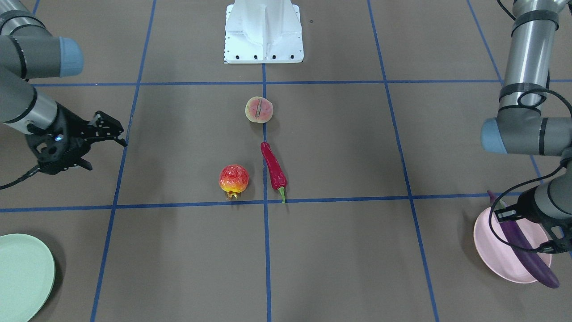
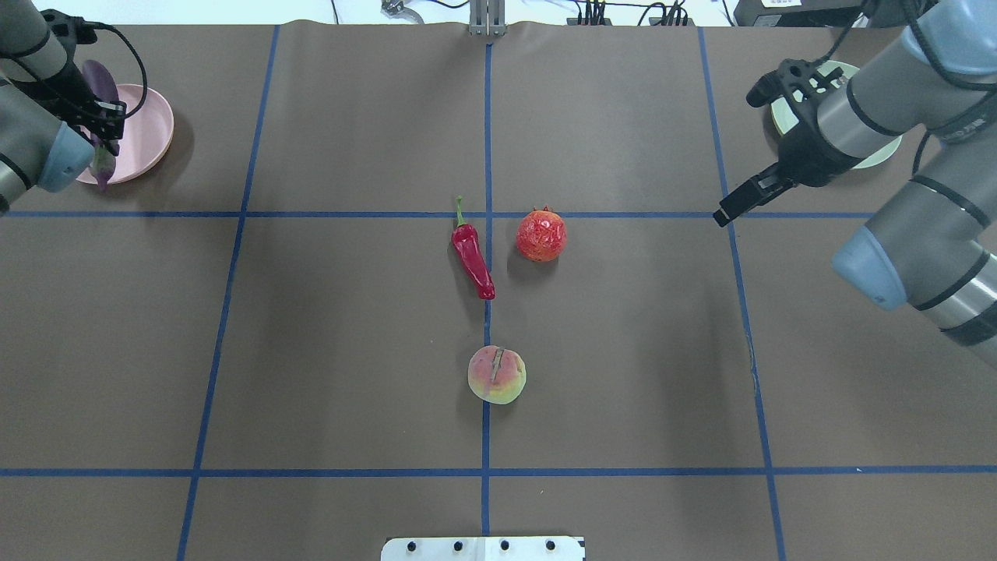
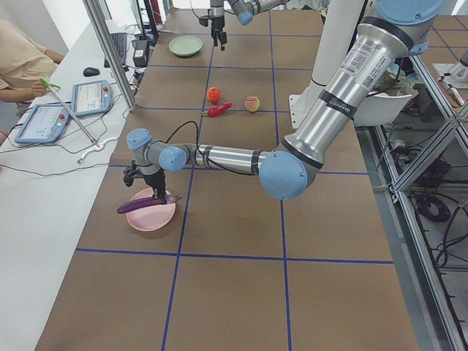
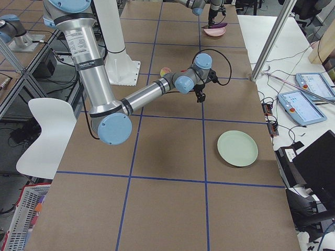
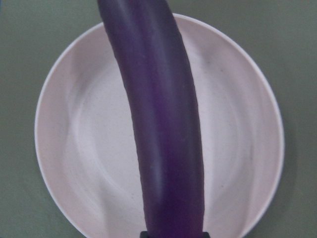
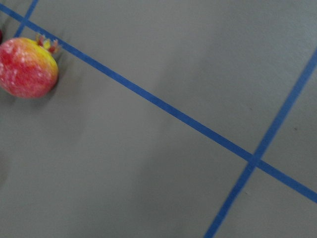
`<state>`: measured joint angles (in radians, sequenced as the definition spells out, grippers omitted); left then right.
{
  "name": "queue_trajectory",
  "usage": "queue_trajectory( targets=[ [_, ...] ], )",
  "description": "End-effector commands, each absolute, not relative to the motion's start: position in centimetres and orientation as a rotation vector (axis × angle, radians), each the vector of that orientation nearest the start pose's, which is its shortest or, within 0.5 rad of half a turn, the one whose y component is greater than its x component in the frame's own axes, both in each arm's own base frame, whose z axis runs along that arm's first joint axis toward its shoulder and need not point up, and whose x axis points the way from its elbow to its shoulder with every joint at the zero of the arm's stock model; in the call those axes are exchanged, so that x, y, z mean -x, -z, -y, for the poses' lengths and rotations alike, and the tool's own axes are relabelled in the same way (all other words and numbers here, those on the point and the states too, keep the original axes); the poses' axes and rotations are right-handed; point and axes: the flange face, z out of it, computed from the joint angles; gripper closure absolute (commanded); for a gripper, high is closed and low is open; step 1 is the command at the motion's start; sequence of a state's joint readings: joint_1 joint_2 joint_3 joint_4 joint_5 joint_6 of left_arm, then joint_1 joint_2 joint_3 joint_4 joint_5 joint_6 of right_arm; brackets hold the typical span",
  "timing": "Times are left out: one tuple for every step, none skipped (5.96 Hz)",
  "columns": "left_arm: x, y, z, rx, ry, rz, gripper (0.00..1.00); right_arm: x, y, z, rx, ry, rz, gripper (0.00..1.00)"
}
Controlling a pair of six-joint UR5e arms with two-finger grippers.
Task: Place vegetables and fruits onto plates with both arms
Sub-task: 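Release the eggplant while the right gripper grasps the red pomegranate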
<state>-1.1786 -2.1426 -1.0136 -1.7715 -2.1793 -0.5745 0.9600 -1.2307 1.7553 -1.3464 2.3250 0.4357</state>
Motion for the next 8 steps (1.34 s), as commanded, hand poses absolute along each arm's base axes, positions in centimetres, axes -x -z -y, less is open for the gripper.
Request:
queue_trajectory(
  targets=[
    [-19.1, -59.7, 72.1, 0.069, 0.118, -0.636, 0.01, 32.5, -29.6, 52.3, -0.209, 0.279, 1.037, 0.0],
    [-17.6, -58.2, 72.7, 0.033, 0.125, -0.659, 0.0, 34.6, -27.3, 51.3, -0.209, 0.175, 1.063, 0.0],
    [-17.7, -56.4, 72.4, 0.009, 0.136, -0.676, 0.0, 39.8, -26.9, 48.6, -0.224, 0.063, 1.101, 0.0],
    [-17.9, -54.3, 72.3, -0.009, 0.126, -0.703, 0.0, 45.8, -25.8, 47.1, -0.28, -0.1, 1.096, 0.0],
    [-18.3, -52.4, 71.7, 0.016, 0.137, -0.785, 0.0, 50.0, -24.7, 48.6, -0.242, -0.273, 1.075, 0.01],
    [-18.4, -50.0, 71.5, 0.016, 0.196, -0.815, 0.0, 51.0, -26.4, 49.3, -0.224, -0.281, 1.036, 0.02],
    [-18.9, -48.7, 71.2, 0.012, 0.211, -0.828, 0.0, 52.1, -27.6, 50.2, -0.225, -0.297, 1.0, 0.02],
    [-20.6, -46.3, 70.5, 0.027, 0.243, -0.86, 0.0, 53.2, -28.0, 51.1, -0.23, -0.305, 0.976, 0.02]
  ],
)
